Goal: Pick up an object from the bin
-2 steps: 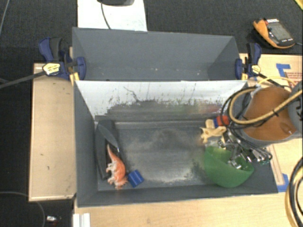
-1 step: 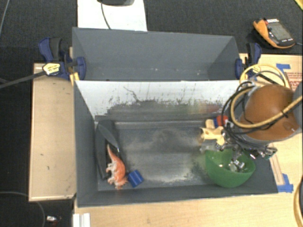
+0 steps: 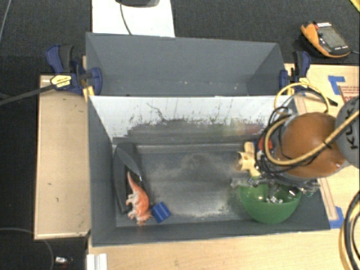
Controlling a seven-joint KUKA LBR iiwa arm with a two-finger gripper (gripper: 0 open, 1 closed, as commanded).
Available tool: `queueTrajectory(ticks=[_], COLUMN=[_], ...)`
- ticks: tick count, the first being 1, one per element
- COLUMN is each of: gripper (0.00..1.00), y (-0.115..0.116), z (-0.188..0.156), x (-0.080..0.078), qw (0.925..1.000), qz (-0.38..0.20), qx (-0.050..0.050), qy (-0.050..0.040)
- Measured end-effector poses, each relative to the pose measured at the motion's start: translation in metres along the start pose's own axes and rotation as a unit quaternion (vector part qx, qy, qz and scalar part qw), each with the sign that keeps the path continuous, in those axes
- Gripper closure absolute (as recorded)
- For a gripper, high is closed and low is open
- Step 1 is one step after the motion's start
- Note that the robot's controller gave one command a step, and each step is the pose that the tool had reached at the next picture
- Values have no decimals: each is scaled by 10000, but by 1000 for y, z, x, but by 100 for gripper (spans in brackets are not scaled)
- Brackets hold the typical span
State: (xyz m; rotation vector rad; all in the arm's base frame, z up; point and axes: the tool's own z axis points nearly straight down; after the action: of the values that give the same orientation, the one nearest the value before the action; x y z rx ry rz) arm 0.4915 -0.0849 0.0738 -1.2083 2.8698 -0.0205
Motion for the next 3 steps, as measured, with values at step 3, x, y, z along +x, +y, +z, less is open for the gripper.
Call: queueTrajectory(ticks=[3], gripper=[100], y=[15], z=[-15], x=[-6], qw=[9842], qz=[-1769], qx=[-39], qy=[-29])
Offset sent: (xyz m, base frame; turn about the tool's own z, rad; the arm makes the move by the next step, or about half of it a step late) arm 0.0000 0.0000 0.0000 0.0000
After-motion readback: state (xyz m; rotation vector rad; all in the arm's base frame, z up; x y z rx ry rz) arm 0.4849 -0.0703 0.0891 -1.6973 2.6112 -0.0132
